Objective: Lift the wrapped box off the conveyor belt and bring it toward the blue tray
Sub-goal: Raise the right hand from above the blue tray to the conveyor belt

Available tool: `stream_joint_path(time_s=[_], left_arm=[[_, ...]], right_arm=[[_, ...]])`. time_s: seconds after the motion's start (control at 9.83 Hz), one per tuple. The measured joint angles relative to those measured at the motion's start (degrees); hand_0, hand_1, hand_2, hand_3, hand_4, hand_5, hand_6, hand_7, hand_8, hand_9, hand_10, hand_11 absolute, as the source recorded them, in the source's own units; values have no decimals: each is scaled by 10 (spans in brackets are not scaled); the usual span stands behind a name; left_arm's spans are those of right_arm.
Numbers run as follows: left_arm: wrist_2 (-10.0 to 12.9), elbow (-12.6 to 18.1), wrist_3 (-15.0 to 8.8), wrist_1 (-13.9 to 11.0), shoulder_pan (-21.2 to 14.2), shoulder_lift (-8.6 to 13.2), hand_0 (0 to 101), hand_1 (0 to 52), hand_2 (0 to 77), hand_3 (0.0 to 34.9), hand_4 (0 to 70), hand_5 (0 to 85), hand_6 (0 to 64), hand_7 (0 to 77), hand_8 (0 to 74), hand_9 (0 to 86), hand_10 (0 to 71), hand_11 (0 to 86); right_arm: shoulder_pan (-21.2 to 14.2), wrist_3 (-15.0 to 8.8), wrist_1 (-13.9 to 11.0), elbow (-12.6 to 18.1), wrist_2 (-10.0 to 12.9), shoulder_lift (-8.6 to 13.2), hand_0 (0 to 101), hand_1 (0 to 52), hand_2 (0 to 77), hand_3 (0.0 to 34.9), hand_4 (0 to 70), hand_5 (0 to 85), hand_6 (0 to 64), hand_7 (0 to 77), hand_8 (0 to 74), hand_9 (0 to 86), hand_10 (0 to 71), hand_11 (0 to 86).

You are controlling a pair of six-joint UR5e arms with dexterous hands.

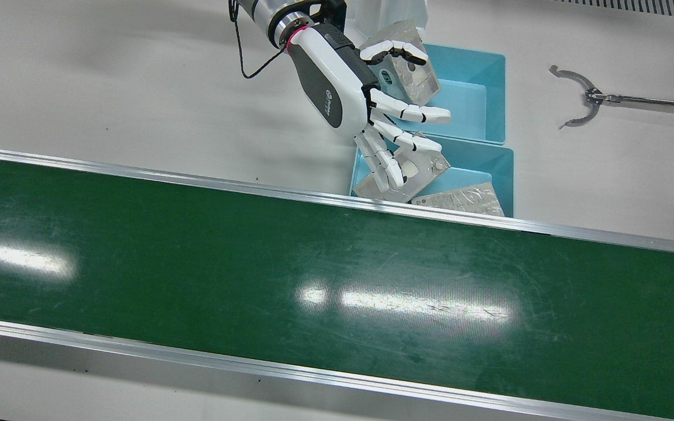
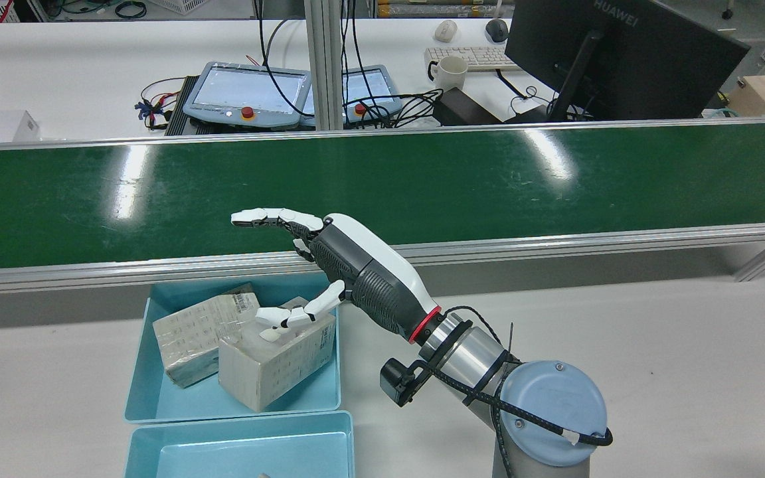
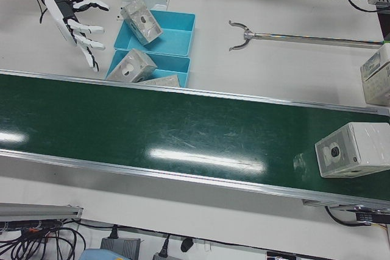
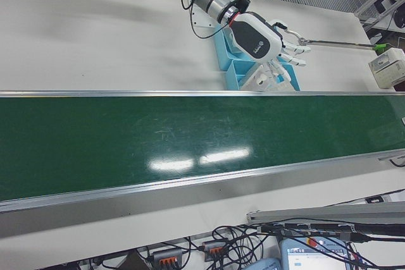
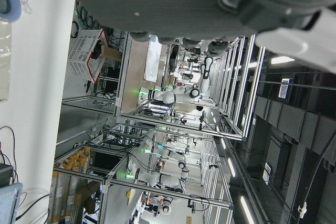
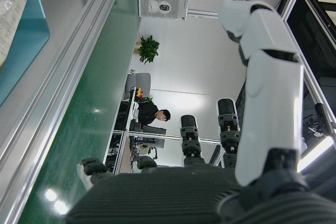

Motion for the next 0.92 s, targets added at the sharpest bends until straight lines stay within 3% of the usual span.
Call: stream_joint_path(time_s=[0.31,0.51,0.92], left_arm=[[0,0,0,0,0,0,0,0,11,0,0,5,0,5,5,0,5,0],[0,0,0,0,0,0,0,0,11,0,0,5,0,5,0,5,0,0],[0,0,0,0,0,0,0,0,11,0,0,5,0,5,5,0,0,0]], right_arm=[[24,2,-3,19,0,-16,466,153,305,302,196,185,0,169,0,16,16,33],[57,6,-22,44,-10,-31,462,153,295,303,180,180,0,180,0,22,16,33],[112,41,-40,57,-39,-50,461,158,289,304,175,202,0,169,0,16,16,33]])
